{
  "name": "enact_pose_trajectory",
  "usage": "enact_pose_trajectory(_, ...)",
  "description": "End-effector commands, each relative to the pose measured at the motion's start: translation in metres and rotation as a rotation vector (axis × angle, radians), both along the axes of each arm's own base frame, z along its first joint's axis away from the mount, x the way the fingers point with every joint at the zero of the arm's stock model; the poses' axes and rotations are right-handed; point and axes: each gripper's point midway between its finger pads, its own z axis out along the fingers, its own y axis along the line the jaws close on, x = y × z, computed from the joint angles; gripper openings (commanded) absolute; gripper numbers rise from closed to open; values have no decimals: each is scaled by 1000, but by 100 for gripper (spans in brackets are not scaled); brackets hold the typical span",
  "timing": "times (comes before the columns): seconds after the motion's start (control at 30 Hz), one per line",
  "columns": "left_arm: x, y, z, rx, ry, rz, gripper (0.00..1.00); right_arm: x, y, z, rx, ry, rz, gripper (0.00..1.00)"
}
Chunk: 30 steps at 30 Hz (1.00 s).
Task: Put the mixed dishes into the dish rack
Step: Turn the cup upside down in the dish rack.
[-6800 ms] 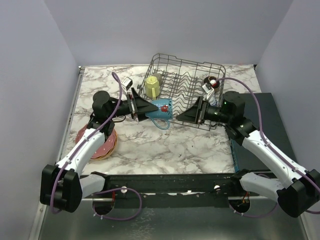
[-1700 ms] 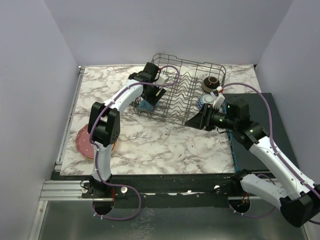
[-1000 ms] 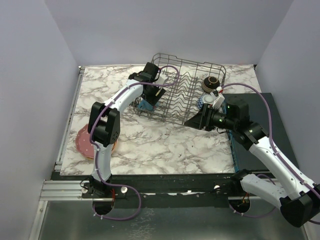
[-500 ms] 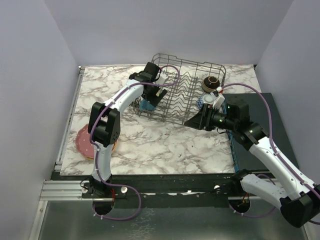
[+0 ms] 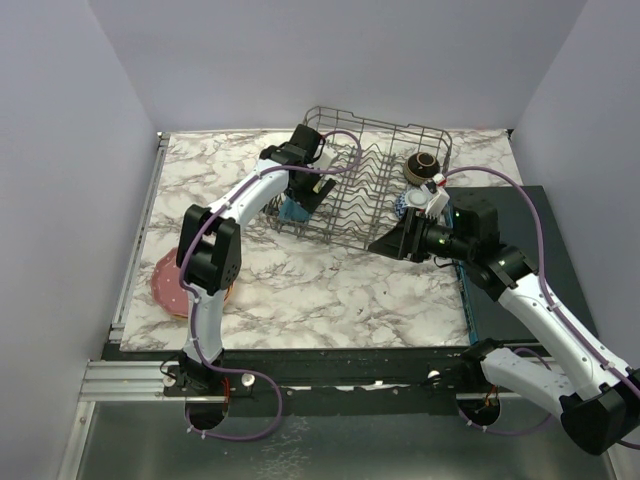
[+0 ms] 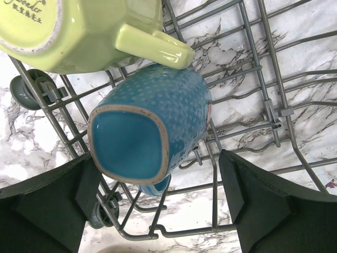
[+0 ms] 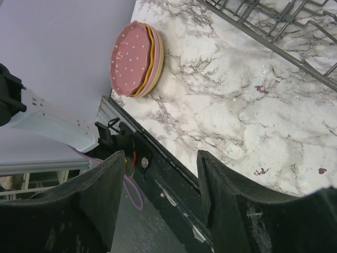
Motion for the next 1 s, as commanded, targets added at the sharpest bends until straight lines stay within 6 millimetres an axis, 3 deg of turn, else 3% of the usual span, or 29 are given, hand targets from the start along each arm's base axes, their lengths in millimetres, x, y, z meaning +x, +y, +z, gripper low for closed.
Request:
enact_pose_trajectory(0.0,5,0,43,-14,-104,23,99,-4,1,7,18,-14,17,63)
enact_pose_trajectory(0.43,5,5,71,4,-183,75,99,-2,-5,9,-19,-29,1,63)
enact_pose_trajectory(0.67,-4,-3,92,-69,-207,98,99,1,-12,10,-73,-54,-17,64)
enact_pose_trajectory(0.97,-21,-6,115,-166,-225,151,99,8,-33,-7,-228,-74,-73,65)
